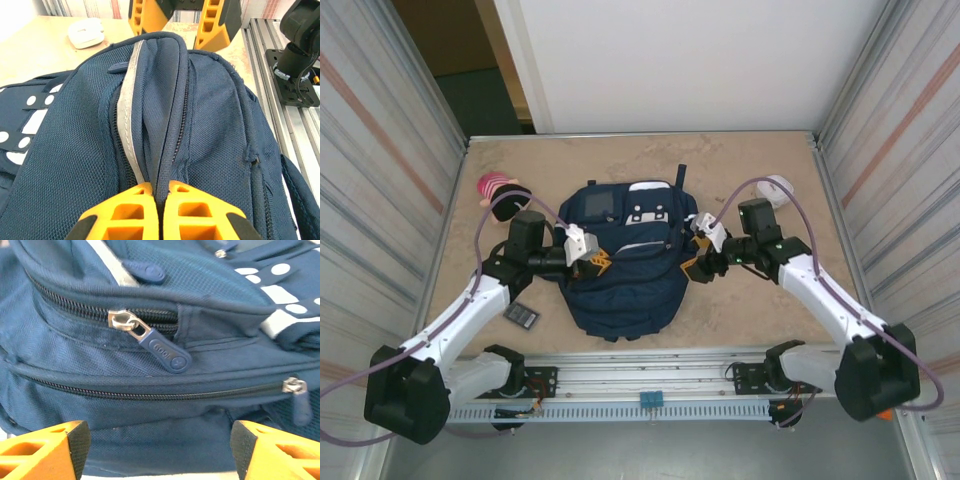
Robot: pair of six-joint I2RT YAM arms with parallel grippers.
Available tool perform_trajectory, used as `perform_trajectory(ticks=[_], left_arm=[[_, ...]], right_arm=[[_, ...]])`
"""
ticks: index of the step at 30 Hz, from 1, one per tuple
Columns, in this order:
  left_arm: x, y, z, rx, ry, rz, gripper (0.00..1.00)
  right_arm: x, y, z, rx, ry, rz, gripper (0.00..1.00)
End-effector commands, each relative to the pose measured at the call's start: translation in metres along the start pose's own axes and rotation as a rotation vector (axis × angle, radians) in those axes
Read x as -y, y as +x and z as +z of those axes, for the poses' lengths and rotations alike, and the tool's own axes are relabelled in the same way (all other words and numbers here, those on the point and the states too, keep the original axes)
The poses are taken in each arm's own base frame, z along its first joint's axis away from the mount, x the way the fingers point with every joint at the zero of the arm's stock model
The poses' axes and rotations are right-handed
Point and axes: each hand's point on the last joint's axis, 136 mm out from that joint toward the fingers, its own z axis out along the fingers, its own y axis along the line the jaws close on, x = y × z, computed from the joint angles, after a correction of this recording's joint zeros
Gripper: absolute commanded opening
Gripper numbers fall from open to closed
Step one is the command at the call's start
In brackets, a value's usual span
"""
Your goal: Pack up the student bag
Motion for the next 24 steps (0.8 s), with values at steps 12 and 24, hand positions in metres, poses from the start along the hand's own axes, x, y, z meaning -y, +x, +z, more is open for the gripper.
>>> perform_trajectory(ticks=[12,24], left_arm=[[0.012,-0.049,-0.010,0.150,0.096,0.196,0.00],[0.010,-0.049,-0.010,0.147,0.086,0.198,0.00]], right_arm=[[-0.002,-0.028,0.008,0.069,-0.226,-0.110,0.73],[-0.014,-0.038,0.019,0.046,-0.316,-0.082,0.69]])
